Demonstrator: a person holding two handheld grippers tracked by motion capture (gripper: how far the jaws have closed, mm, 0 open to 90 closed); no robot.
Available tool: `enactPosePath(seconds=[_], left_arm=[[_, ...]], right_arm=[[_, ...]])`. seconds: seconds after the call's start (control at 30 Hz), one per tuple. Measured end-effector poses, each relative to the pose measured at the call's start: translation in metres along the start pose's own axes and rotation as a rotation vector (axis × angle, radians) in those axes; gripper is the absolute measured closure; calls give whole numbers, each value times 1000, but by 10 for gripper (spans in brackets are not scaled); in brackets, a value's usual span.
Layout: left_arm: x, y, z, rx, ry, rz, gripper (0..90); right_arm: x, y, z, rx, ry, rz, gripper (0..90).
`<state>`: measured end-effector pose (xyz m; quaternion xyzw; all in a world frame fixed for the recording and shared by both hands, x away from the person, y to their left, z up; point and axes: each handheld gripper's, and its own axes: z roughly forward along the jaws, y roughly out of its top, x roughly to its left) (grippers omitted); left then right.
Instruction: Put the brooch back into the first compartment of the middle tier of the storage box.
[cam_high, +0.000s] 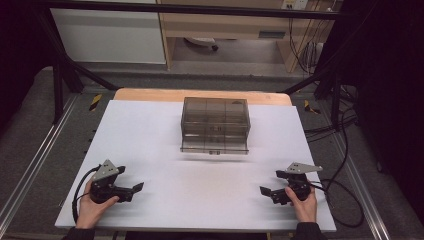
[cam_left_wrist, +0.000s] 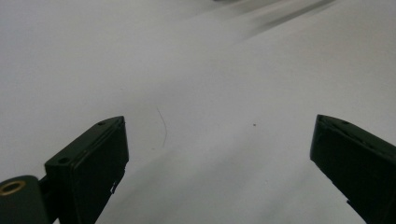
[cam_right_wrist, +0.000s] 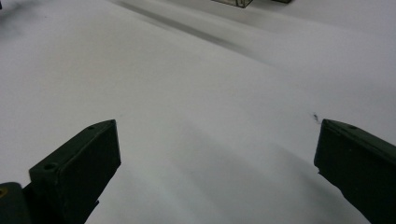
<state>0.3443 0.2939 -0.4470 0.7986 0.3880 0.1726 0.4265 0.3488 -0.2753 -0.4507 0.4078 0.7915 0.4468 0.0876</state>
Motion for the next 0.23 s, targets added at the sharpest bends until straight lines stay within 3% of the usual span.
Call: enactPosePath(seconds=[0.23], left_arm=[[0,-1,1,6,-4,2,43]], right_arm=[[-1,-2,-3,-1,-3,-4,5]])
